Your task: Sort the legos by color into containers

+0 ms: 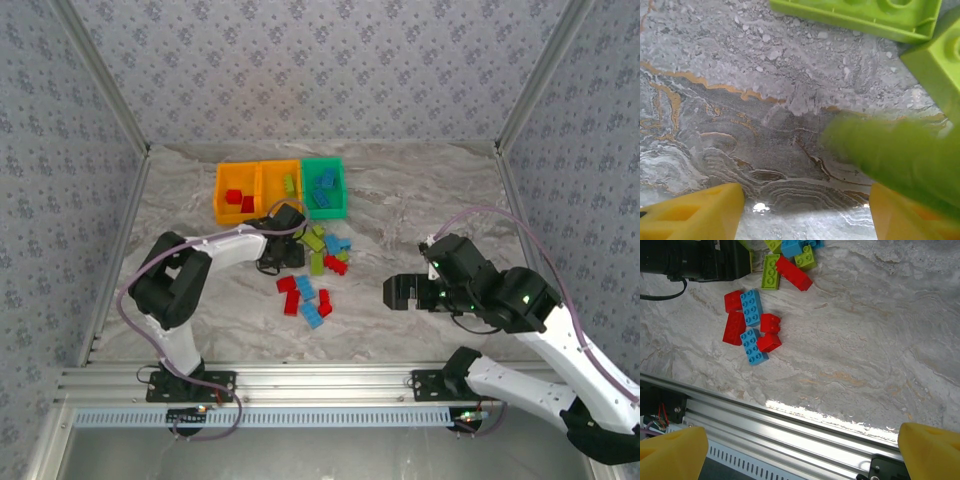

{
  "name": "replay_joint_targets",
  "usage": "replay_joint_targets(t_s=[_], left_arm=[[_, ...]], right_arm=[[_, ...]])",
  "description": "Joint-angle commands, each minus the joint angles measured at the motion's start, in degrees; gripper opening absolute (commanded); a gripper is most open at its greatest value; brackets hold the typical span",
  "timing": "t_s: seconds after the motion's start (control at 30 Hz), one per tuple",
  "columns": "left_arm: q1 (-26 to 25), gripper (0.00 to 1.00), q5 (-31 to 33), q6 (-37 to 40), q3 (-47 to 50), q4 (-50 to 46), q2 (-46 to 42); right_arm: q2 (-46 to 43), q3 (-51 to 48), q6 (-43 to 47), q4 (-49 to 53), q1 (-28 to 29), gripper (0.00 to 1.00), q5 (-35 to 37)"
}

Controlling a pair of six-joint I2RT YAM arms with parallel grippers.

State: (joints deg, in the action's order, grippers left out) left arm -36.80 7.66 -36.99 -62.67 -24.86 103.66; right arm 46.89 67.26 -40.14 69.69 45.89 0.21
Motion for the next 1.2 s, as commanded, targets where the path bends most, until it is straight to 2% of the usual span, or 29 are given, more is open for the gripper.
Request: replay_joint_targets(t_s=[0.0,0.1,0.23,0.27,0.33,0.4,0.43,0.57,0.77,0.9,1.07,1.17], left_arm=[[-0.5,0.67,3.34,-2.01,1.61,-2.95,-0.68],[-0.51,0.63,3.35,-1.44,2.61,-2.11,-1.26],[-0.51,0.63,2.61,0.64,1.46,-1.14,-0.65],[-0.56,0.65,1.04,2.21,1.11,0.26,-0.81],[-0.99,0.74,-0.84,3.94,0.71,3.1,-1.55],[-1.49,0.86,-0.19,5.12,-0.12,5.28,-2.1],[-1.5,0.88,0.45,5.38,-0.67,5.58,-1.98],[-1.52,0.89,3.31,8.03,-1.98,8.11,-1.78],[-1.62,0.89,4.33,13.91,-1.38,14.51,-3.64],[-0.73,0.78,4.01,13.0,-5.47,10.9,-1.1],[-0.65,0.71,2.85,11.88,-8.49,8.71,2.12],[-0.55,0.62,1.99,11.38,-9.67,7.89,3.76]], right_arm=[[-0.11,0.57,-0.9,0.46,-0.03,1.0,0.77],[0.62,0.55,-0.73,-0.3,-0.05,1.0,0.17],[1.44,2.47,-0.64,-0.18,-0.02,1.0,-0.18],[1.58,2.48,-0.64,-0.13,-0.01,1.0,-0.12],[1.59,2.44,-0.64,0.0,-0.03,1.0,-0.13],[1.58,2.6,-0.77,0.18,-0.01,1.0,-0.05],[1.5,2.65,-0.75,0.27,-0.07,1.0,0.0],[1.45,2.95,-0.82,0.68,0.08,1.0,0.08],[1.44,2.87,-0.99,1.06,0.08,1.0,0.26],[1.36,3.03,-1.17,0.98,0.05,1.0,0.27],[1.17,3.27,-1.27,1.49,0.07,1.0,0.3],[0.97,3.14,-1.36,1.84,0.06,1.0,0.35]])
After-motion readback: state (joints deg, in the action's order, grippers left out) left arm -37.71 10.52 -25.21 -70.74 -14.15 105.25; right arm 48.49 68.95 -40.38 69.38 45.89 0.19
